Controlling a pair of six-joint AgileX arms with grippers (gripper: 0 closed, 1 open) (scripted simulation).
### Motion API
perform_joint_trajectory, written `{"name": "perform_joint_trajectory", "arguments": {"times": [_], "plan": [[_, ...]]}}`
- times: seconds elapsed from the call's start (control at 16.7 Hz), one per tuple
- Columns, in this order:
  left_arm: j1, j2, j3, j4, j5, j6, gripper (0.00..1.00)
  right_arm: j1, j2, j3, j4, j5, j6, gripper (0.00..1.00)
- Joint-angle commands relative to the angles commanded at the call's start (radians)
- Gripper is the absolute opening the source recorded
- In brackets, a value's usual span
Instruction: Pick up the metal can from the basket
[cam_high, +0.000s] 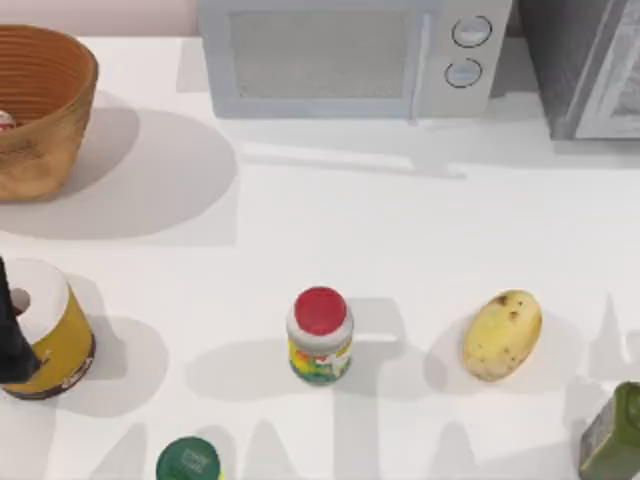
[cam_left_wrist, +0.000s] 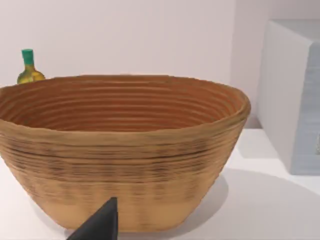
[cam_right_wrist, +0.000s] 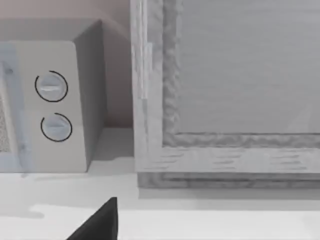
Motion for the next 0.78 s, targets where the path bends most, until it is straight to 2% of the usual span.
{"name": "perform_joint_trajectory", "arguments": {"times": [0.18, 0.36, 0.54, 0.78], "plan": [[0.0, 0.009, 0.009, -0.005, 0.0, 0.0, 1.0, 0.0, 0.0, 0.0, 0.0, 0.0, 0.0, 1.0], [0.004, 0.096, 0.093, -0.051, 0.004, 0.0, 1.0, 0.0, 0.0, 0.0, 0.0, 0.0, 0.0, 1.0], [0.012, 0.27, 0.263, -0.143, 0.012, 0.002, 1.0, 0.0, 0.0, 0.0, 0.0, 0.0, 0.0, 1.0], [0.028, 0.598, 0.585, -0.32, 0.025, 0.012, 1.0, 0.0, 0.0, 0.0, 0.0, 0.0, 0.0, 1.0]]}}
